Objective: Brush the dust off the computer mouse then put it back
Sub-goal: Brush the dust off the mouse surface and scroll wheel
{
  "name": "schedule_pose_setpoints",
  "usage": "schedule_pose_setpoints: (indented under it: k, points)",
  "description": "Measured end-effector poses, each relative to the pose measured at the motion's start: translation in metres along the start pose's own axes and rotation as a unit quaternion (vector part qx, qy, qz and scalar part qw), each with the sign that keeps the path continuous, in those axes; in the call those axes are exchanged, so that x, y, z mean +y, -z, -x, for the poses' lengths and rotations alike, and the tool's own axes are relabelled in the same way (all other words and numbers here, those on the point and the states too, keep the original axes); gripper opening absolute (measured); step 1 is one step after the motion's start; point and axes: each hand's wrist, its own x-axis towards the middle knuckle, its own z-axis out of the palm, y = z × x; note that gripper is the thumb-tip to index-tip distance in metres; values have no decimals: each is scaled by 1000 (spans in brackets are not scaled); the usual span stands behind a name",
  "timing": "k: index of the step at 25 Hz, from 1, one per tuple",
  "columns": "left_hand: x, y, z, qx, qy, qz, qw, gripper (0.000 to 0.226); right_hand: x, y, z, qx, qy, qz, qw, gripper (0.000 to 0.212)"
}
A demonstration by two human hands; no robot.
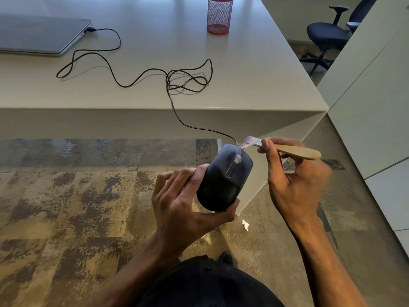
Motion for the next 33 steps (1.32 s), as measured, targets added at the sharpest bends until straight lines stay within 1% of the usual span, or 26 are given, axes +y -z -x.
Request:
schedule_pose_setpoints:
  k: [2, 5, 9, 11, 15, 17, 19, 21, 25, 27, 33]
  points:
    - [0, 0, 0, 2, 0, 1, 1000, 69, 1, 1, 1, -3, -3, 4, 1000, 25]
    - [-1, 0, 0, 1, -1, 1, 1000, 69, 0, 1, 1, -4, -9, -5, 1000, 17]
    - [-2, -1, 1, 0, 0, -3, 1000, 70, -6, 5, -1, 22, -23, -56, 998, 13]
    - [-2, -1, 1, -1, -1, -5, 1000, 71, -11, 7, -3, 21, -19, -76, 997, 14]
    - [-2, -2, 1, 4, -13, -3, 1000, 69, -14, 9, -5, -14, -9, -60, 998, 20]
    - [-2, -2, 1, 7, -14, -3, 1000, 69, -13, 9, -5, -19, -6, -39, 999, 23]
    - [-2, -2, 2, 8, -14, -4, 1000, 69, -13, 10, -6, -21, -6, -20, 1000, 21]
    - [-2, -2, 1, 10, -16, -5, 1000, 68, -16, 11, -7, -23, -3, -29, 999, 14]
    - [-2, -3, 1, 11, -20, -8, 1000, 70, -19, 15, -7, -37, 1, -68, 997, 16]
    - [-2, -2, 1, 10, -20, -9, 1000, 70, -20, 16, -7, -35, -3, -71, 997, 14]
    - [0, 0, -1, 12, -22, -8, 1000, 69, -18, 12, -11, -37, -10, -13, 999, 19]
